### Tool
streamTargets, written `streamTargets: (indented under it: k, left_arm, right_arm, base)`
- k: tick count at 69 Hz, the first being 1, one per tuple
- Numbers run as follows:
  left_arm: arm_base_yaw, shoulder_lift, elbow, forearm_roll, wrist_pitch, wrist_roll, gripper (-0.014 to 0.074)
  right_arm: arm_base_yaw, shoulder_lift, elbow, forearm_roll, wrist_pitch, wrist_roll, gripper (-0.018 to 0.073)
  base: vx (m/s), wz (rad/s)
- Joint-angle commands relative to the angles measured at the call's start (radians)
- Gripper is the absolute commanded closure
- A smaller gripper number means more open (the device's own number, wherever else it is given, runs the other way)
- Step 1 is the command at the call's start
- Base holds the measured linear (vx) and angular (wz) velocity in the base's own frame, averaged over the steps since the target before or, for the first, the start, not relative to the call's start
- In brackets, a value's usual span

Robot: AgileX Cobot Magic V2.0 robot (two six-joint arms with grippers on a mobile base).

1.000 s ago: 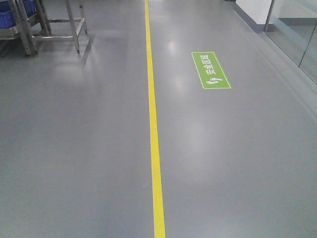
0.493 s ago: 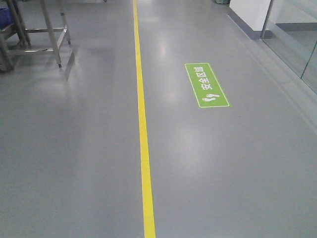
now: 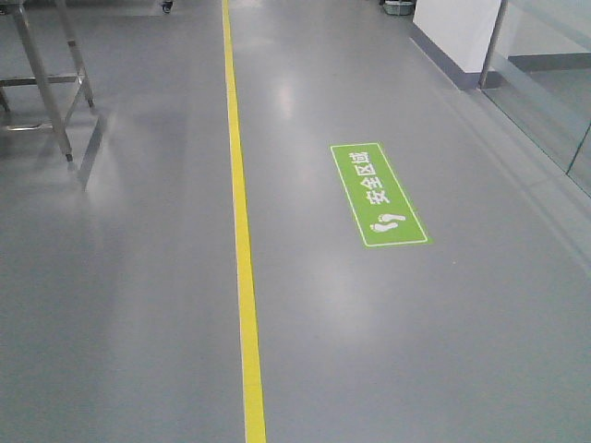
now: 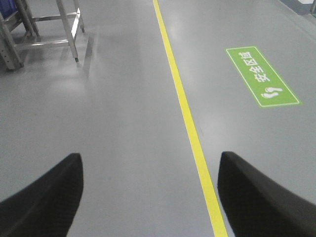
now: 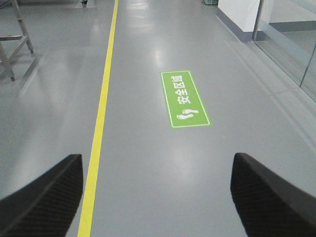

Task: Move and align brake pads A on conveyor
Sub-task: 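Drive along the yellow line away from the conveyor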

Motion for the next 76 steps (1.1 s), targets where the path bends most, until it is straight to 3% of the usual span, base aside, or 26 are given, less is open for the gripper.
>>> streamTargets:
  k: [1, 76]
  left_arm:
    - [-0.001, 0.011, -0.025, 0.002, -0.064, -0.001, 0.0055]
    - [-0.001, 0.011, -0.025, 0.002, -0.064, -0.001, 0.0055]
  right_arm:
    - [0.0, 0.012, -0.025, -0.006, -0.071, -0.012, -0.0016]
    - [0.0, 0.012, -0.025, -0.006, -0.072, -0.012, -0.0016]
  base:
    - [0.73, -0.02]
    - [0.79, 0.08]
